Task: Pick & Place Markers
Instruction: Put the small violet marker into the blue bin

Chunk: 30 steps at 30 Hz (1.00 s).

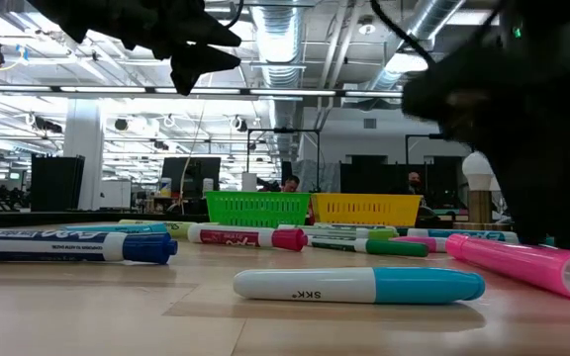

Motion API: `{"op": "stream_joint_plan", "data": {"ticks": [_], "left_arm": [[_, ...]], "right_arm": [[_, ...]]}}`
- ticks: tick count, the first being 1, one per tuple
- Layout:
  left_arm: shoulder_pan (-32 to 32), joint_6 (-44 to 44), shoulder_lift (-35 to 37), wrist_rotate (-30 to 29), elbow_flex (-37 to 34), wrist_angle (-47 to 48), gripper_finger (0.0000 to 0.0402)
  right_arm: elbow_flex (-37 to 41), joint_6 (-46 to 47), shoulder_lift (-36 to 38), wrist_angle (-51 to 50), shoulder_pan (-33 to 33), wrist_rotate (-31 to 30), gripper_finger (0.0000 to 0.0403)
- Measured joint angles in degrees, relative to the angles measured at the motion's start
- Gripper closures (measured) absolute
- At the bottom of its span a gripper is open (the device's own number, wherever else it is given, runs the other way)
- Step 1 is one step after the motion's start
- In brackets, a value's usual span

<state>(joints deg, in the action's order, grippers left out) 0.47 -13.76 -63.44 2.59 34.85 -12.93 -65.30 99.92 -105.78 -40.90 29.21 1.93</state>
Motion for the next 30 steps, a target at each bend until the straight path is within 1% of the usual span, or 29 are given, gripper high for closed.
{"op": "stream_joint_plan", "data": {"ticks": [5, 13, 17, 26, 30], "left_arm": [[-0.01, 0.00, 0.00, 0.00, 0.00, -0.21, 0.0241], [0.00, 0.00, 0.00, 0.00, 0.00, -0.48, 0.0241], [-0.02, 0.00, 0.00, 0.01, 0.00, -0.48, 0.0241], [0.00, -0.02, 0.00, 0.00, 0.00, -0.52, 0.0242], [0.00, 0.00, 0.00, 0.00, 0.00, -0.68, 0.0242]], "right_arm": [[-0.02, 0.18, -2.17, 0.45, -0.37, 0.16, 0.0273], [-0.20, 0.55, -2.97, 0.37, -0.84, -0.23, 0.0275], [-0.20, -2.48, -3.03, 0.34, -1.29, -0.14, 0.0276], [-0.15, -2.71, -3.14, -0.43, -2.87, 0.49, 0.0288], [-0.12, -2.50, -3.19, -0.73, -3.29, 0.49, 0.0303]]}}
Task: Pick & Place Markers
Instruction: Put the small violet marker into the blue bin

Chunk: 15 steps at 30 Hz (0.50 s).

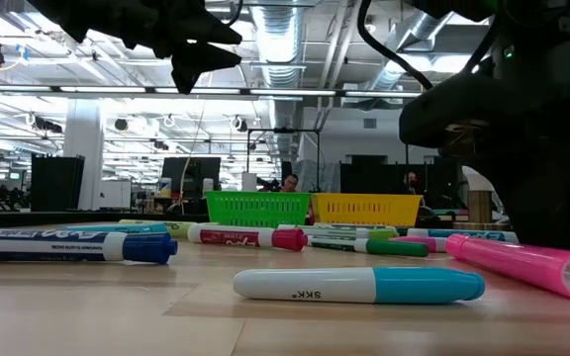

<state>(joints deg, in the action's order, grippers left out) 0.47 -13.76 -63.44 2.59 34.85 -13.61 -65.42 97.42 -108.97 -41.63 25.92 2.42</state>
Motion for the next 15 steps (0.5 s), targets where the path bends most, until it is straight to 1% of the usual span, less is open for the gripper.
{"op": "stream_joint_plan", "data": {"ticks": [8, 15], "left_arm": [[-0.02, 0.00, 0.00, 0.00, 0.00, -0.35, 0.0242], [-0.01, 0.00, 0.00, 0.00, 0.00, -0.61, 0.0242]], "right_arm": [[0.03, 0.03, -0.04, -0.41, -0.08, -0.60, 0.0342], [0.05, 0.08, -0.07, -0.89, -0.12, -1.93, 0.0346]]}}
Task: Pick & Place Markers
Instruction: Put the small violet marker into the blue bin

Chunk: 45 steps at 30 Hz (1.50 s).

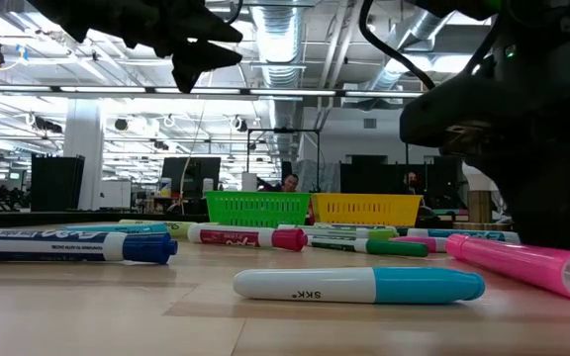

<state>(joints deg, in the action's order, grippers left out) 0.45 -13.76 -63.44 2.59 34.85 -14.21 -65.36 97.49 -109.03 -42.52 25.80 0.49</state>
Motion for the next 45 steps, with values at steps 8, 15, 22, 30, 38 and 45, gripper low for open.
{"op": "stream_joint_plan", "data": {"ticks": [8, 15, 22, 30, 38, 45], "left_arm": [[0.00, -0.02, 0.00, 0.00, 0.00, -0.08, 0.0242], [-0.01, -0.02, 0.00, 0.00, 0.00, -0.40, 0.0241], [0.01, -0.19, 0.00, 0.00, 0.00, -0.44, 0.0242], [0.01, -0.19, 0.00, 0.00, 0.00, -0.69, 0.0242], [0.01, -0.21, 0.00, 0.01, 0.00, -0.86, 0.0243], [0.02, -0.21, 0.00, 0.02, 0.00, -0.88, 0.0243]], "right_arm": [[0.12, 0.30, 0.91, -0.94, -0.05, -4.03, 0.0346], [0.26, 0.04, 1.22, -1.94, -1.16, -7.36, 0.0346], [0.24, -0.79, 1.29, -1.79, -2.08, -6.66, 0.0347], [-1.75, -3.04, 1.31, -2.42, -2.08, -6.82, 0.0347], [-5.33, -6.87, 1.38, -2.37, -3.79, -7.39, 0.0347], [-11.01, -15.12, 1.49, -3.28, -7.02, -10.96, 0.0347]]}}
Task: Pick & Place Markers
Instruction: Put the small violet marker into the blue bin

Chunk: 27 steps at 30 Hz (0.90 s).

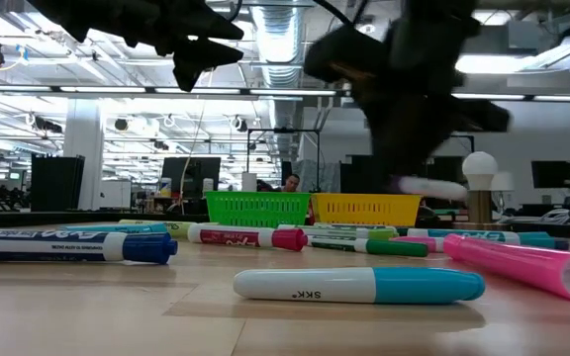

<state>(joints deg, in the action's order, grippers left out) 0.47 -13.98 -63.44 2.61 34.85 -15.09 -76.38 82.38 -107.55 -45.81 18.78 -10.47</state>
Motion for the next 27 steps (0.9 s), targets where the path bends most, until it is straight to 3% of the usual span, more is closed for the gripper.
{"op": "stream_joint_plan", "data": {"ticks": [12, 20, 27], "left_arm": [[-0.07, -1.44, 1.73, 6.84, -0.02, 0.06, 0.0243], [0.73, -1.51, 6.54, 7.10, -0.02, 6.49, 0.0243], [0.74, -2.66, 7.96, 7.11, 0.00, 6.99, 0.0242]], "right_arm": [[-12.00, -18.12, 0.00, -2.22, -6.71, -7.51, 0.0347], [-21.30, -29.67, 0.04, -1.69, -10.44, -13.26, 0.0347], [-27.35, -39.57, 0.07, 8.27, -12.19, -13.74, 0.0347]]}}
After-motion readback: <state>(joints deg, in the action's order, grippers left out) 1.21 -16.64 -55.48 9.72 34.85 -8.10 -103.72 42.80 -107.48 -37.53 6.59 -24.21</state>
